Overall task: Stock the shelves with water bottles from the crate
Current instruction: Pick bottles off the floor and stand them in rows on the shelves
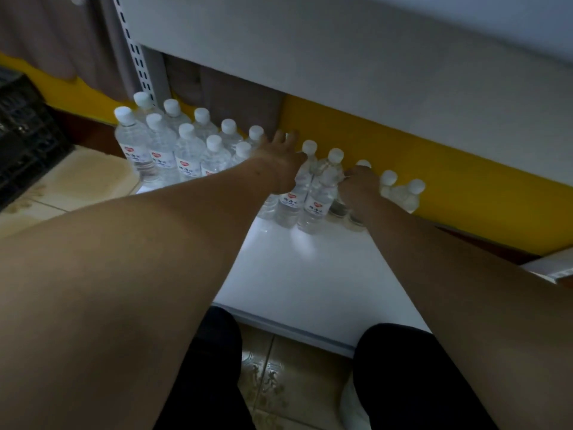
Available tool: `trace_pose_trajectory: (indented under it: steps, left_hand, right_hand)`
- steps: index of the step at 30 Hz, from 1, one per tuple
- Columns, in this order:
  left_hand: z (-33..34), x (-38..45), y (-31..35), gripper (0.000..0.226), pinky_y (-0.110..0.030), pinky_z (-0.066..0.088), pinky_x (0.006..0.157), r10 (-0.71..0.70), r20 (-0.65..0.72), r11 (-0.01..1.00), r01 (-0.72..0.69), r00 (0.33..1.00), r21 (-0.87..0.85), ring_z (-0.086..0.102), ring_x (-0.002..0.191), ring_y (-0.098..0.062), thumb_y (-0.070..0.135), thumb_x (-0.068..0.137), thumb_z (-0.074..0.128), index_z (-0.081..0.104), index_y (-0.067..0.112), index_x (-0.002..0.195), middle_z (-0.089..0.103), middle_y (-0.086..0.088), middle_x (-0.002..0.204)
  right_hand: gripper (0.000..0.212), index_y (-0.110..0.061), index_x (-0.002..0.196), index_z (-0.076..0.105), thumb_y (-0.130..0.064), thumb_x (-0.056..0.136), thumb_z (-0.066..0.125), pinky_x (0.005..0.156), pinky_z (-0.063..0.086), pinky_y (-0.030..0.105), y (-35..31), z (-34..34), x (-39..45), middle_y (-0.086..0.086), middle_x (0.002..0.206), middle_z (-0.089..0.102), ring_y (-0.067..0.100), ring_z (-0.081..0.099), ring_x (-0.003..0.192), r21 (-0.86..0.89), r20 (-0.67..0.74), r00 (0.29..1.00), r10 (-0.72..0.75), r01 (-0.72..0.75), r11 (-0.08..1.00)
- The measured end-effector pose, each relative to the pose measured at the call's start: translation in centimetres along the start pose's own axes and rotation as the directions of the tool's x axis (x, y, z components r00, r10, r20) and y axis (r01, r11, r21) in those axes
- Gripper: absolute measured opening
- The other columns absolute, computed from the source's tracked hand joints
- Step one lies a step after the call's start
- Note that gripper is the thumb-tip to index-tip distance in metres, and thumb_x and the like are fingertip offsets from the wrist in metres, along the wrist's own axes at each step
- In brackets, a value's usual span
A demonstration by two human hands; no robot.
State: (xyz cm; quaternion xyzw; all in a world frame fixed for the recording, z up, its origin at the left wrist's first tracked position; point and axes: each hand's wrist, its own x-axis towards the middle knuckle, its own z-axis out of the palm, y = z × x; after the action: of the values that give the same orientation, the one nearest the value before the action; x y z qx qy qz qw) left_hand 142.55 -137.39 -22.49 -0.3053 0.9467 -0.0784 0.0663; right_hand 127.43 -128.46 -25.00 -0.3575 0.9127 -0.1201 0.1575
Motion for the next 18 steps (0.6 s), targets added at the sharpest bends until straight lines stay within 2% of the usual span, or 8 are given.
trace_pose_trajectory:
  steps: [3, 5, 7, 9, 11, 13, 15, 18]
  left_hand:
    - [-1.2, 0.3, 2.3, 0.057, -0.048, 0.032, 0.105, 0.016, -0.013, 1.0, -0.016, 1.0, 0.017, 0.033, 0.131, -0.035, 0.034, 0.089, 0.057, 0.039, 0.022, 0.142, 0.029, -0.013, 0.147]
    - [-1.7, 0.3, 4.3, 0.058, -0.047, 0.037, 0.102, 0.019, 0.035, 0.995, -0.016, 0.999, -0.102, 0.039, 0.129, -0.035, 0.038, 0.09, 0.053, 0.04, 0.019, 0.143, 0.035, -0.013, 0.145]
    - [-2.3, 0.0, 7.3, 0.062, -0.044, 0.037, 0.104, 0.098, 0.104, 0.958, -0.066, 0.99, -0.278, 0.04, 0.13, -0.034, 0.044, 0.091, 0.045, 0.038, 0.015, 0.145, 0.038, -0.014, 0.146]
    - [-3.3, -0.5, 11.8, 0.061, -0.04, 0.036, 0.102, 0.206, 0.117, 0.902, -0.142, 0.971, -0.409, 0.042, 0.129, -0.035, 0.041, 0.096, 0.046, 0.035, 0.007, 0.146, 0.041, -0.018, 0.144]
    - [-5.0, -2.0, 16.9, 0.065, -0.036, 0.041, 0.096, 0.319, 0.116, 0.802, -0.203, 0.941, -0.562, 0.049, 0.124, -0.033, 0.045, 0.093, 0.05, 0.038, 0.01, 0.147, 0.046, -0.017, 0.139]
    - [-7.3, -3.7, 22.4, 0.063, -0.033, 0.041, 0.101, 0.438, 0.068, 0.7, -0.292, 0.897, -0.651, 0.048, 0.128, -0.027, 0.046, 0.093, 0.05, 0.04, 0.013, 0.146, 0.045, -0.01, 0.142]
    - [-9.8, -5.5, 27.9, 0.059, -0.03, 0.036, 0.108, 0.532, 0.026, 0.638, -0.38, 0.846, -0.67, 0.043, 0.133, -0.022, 0.043, 0.097, 0.051, 0.04, 0.012, 0.146, 0.042, -0.007, 0.148]
    - [-13.9, -8.2, 35.9, 0.056, -0.025, 0.037, 0.097, 0.629, 0.021, 0.593, -0.462, 0.777, -0.66, 0.045, 0.131, -0.021, 0.046, 0.097, 0.05, 0.042, 0.018, 0.145, 0.044, -0.005, 0.147]
  right_hand:
    - [0.033, -0.004, 0.13, 0.053, -0.009, 0.097, 0.049, 0.088, 0.041, 0.028, 0.7, -1.4, -0.4, 0.013, 0.134, 0.054, 0.03, 0.052, 0.123, 0.142, -0.103, 0.995, 0.014, 0.0, 0.99]
    - [0.041, -0.013, 0.137, 0.05, -0.01, 0.096, 0.05, 0.086, 0.037, 0.022, 1.3, -3.3, -1.3, 0.007, 0.14, 0.052, 0.025, 0.051, 0.126, 0.183, -0.165, 0.986, -0.036, 0.066, 0.981]
    - [0.043, -0.018, 0.14, 0.05, -0.014, 0.097, 0.05, 0.097, 0.036, 0.021, 2.4, -5.6, -2.9, 0.005, 0.145, 0.049, 0.022, 0.047, 0.131, 0.244, -0.177, 0.974, -0.138, 0.179, 0.953]
    - [0.04, -0.02, 0.14, 0.052, -0.023, 0.1, 0.051, 0.107, 0.031, 0.022, 4.5, -8.3, -5.2, 0.002, 0.149, 0.045, 0.019, 0.041, 0.136, 0.316, -0.17, 0.969, -0.176, 0.223, 0.922]
    - [0.042, -0.023, 0.141, 0.051, -0.033, 0.1, 0.05, 0.109, 0.029, 0.023, 7.6, -10.9, -8.2, -0.001, 0.151, 0.042, 0.017, 0.038, 0.139, 0.365, -0.159, 0.975, -0.154, 0.203, 0.909]
    - [0.044, -0.022, 0.141, 0.05, -0.038, 0.101, 0.049, 0.11, 0.029, 0.024, 11.8, -13.6, -11.6, -0.002, 0.152, 0.041, 0.016, 0.036, 0.14, 0.379, -0.182, 0.977, -0.112, 0.175, 0.909]
    - [0.046, -0.021, 0.142, 0.05, -0.041, 0.101, 0.046, 0.108, 0.029, 0.022, 16.8, -16.5, -15.5, -0.003, 0.151, 0.042, 0.015, 0.037, 0.139, 0.382, -0.231, 0.972, -0.033, 0.122, 0.916]
    - [0.049, -0.02, 0.143, 0.048, -0.046, 0.102, 0.04, 0.105, 0.03, 0.023, 25.3, -20.5, -21.8, -0.001, 0.151, 0.043, 0.017, 0.039, 0.137, 0.363, -0.286, 0.95, 0.122, -0.01, 0.932]
